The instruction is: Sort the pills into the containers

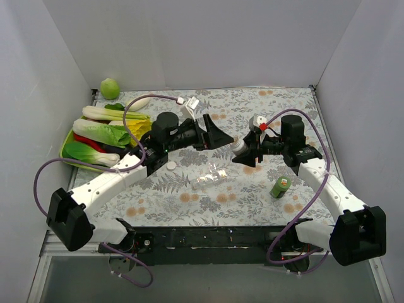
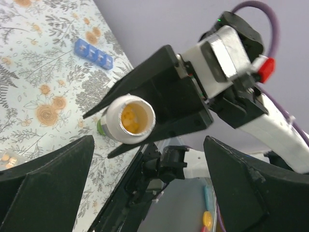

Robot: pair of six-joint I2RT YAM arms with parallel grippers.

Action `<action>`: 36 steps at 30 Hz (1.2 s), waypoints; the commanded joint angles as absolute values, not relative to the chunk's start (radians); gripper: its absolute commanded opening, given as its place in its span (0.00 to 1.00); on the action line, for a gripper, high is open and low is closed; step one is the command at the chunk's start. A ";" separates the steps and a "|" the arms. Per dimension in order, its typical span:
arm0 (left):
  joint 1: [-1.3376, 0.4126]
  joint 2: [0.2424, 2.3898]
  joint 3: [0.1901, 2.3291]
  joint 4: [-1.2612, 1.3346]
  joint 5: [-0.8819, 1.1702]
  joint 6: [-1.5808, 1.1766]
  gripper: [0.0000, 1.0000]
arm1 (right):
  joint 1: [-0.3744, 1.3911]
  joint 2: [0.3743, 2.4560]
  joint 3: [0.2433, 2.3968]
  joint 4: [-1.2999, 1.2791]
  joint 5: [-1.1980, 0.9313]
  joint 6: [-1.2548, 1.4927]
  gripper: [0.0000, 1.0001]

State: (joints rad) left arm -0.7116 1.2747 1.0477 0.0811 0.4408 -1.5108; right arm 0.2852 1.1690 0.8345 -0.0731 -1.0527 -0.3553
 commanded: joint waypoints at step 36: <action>-0.857 1.503 1.270 -0.199 0.199 -1.496 0.48 | 0.293 1.158 0.813 -0.037 -0.992 -0.387 0.08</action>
State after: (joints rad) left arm -0.8570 1.5227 1.2678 -0.1753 0.1886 -1.4872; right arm 0.2958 1.1732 0.8051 -0.0753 -0.9928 -0.3771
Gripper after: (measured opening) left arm 0.523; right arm 0.600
